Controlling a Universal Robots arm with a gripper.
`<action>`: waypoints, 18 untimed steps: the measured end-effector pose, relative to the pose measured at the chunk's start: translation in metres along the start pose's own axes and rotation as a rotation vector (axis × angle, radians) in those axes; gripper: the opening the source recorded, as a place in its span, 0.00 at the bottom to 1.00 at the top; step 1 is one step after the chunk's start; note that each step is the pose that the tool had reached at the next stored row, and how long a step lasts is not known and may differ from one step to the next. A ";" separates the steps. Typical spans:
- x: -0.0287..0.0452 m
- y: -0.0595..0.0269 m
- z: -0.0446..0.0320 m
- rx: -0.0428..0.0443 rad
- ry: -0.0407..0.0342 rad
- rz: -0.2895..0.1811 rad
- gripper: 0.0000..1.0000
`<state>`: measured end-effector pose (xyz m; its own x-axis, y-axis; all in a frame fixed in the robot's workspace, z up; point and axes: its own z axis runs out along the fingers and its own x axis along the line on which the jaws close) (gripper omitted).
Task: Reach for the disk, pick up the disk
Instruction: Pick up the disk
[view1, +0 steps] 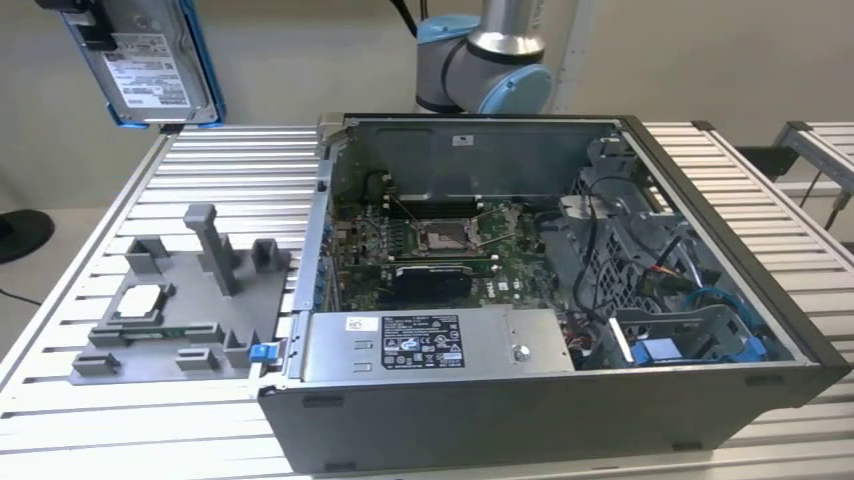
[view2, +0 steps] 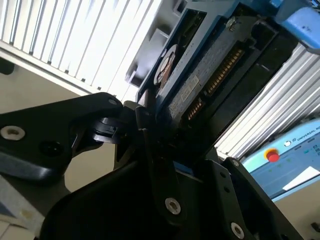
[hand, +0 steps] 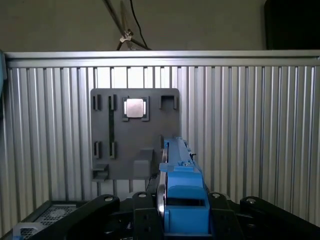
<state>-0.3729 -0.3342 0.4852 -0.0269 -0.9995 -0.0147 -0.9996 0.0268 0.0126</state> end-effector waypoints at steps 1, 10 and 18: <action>0.0000 -0.0001 0.0000 0.0001 0.0000 0.000 0.00; 0.0000 -0.0037 -0.0001 -0.0001 0.0001 0.000 0.00; -0.0007 -0.0284 -0.0003 0.0000 0.0001 0.000 0.00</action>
<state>-0.3445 -0.3343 0.4852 -0.0268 -0.9995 -0.0146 -0.9996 0.0266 0.0126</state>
